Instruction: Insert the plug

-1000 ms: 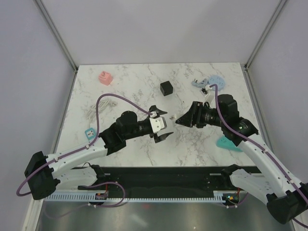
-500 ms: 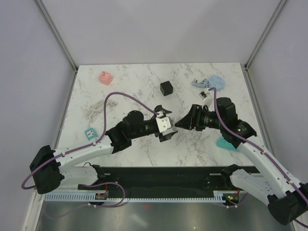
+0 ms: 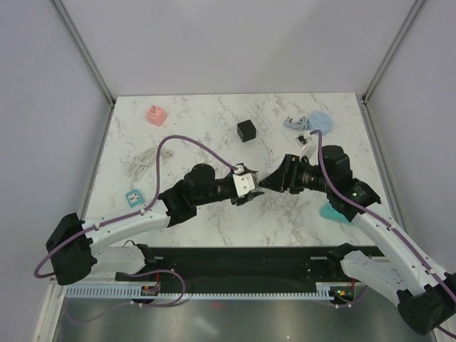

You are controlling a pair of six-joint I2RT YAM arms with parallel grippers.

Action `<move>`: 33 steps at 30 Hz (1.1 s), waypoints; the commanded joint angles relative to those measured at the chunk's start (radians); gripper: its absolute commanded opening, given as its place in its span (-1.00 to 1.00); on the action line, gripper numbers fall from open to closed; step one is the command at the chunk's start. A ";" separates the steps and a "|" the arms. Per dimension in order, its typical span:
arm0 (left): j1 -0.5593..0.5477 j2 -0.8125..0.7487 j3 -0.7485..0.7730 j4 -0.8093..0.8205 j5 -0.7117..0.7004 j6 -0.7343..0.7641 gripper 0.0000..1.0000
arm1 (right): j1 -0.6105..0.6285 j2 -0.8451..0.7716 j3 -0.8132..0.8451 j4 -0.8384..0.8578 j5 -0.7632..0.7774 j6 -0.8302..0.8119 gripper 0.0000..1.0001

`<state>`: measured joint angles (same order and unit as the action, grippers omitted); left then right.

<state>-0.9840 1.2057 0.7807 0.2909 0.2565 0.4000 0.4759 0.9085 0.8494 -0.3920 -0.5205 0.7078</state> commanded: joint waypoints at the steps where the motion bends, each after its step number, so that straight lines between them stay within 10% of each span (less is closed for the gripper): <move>1: -0.002 0.005 0.038 0.074 0.016 -0.024 -0.03 | 0.012 -0.034 -0.006 0.050 -0.030 0.009 -0.10; 10: 0.002 -0.057 0.020 0.086 0.056 -0.150 -0.91 | 0.010 -0.100 -0.024 0.062 -0.053 0.004 0.59; 18: 0.022 -0.170 -0.076 0.284 0.032 -0.326 -0.95 | 0.010 -0.183 -0.042 0.123 -0.056 0.122 0.86; 33: 0.028 -0.244 -0.113 0.412 0.194 -0.391 -0.95 | 0.010 -0.255 -0.223 0.762 -0.157 0.647 0.73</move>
<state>-0.9585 0.9798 0.6643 0.6010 0.3992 0.0410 0.4824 0.6563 0.6281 0.1905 -0.6434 1.2526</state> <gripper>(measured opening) 0.616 0.876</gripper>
